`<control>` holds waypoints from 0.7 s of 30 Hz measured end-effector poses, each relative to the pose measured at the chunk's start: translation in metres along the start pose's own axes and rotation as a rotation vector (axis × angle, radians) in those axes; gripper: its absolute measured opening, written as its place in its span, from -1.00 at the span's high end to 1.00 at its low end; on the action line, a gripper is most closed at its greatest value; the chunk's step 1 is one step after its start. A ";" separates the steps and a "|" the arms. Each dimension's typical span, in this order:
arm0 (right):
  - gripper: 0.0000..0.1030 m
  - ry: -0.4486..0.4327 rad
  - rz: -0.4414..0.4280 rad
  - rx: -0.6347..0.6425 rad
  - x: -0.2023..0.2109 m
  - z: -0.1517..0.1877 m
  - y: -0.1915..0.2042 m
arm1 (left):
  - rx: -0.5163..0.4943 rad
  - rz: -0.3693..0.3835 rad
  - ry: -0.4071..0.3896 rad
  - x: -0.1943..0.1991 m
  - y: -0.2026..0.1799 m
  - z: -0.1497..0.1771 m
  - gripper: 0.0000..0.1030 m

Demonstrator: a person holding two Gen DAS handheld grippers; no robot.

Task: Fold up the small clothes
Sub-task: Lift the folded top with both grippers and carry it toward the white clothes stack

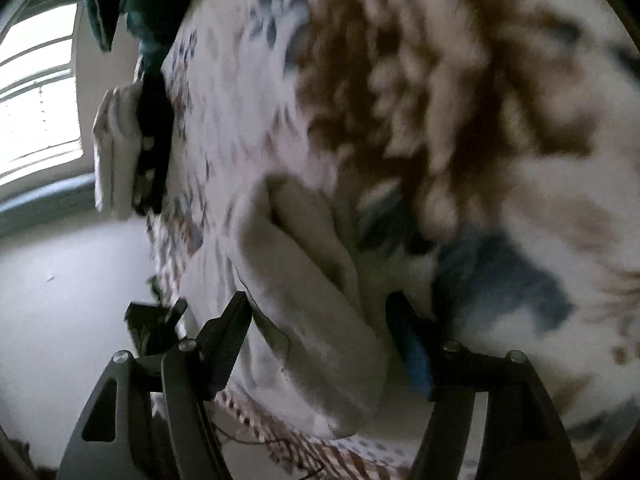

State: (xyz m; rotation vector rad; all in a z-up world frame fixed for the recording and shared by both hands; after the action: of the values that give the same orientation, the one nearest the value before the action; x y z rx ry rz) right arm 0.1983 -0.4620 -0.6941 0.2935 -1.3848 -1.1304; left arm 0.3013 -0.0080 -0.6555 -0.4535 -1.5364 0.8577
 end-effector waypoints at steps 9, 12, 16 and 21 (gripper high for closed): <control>0.53 0.005 -0.100 0.016 -0.024 0.003 0.005 | -0.065 -0.008 -0.027 -0.002 -0.014 0.004 0.56; 0.65 -0.025 -0.083 0.025 -0.024 0.005 0.013 | -0.086 -0.022 -0.058 0.005 -0.023 0.005 0.63; 0.69 -0.055 -0.064 0.035 -0.015 0.005 0.030 | -0.083 -0.001 -0.068 0.017 -0.035 0.003 0.65; 0.71 -0.066 -0.040 0.081 -0.004 0.007 0.070 | -0.100 0.019 -0.100 0.052 -0.055 -0.007 0.65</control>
State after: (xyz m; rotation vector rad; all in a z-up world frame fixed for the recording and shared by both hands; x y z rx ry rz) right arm 0.2244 -0.4216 -0.6428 0.3465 -1.4912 -1.1269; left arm 0.3099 -0.0039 -0.5799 -0.5045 -1.6744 0.8313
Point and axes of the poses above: each gripper's, at about its wrist camera, not at the fingertips, and x roughly against the way its jaws point, y to its left, z to its underside, the point moved 3 cm from there along -x, roughly the way its jaws point, and after that the axes turned 2 degrees about -z, right-handed, at the moved point
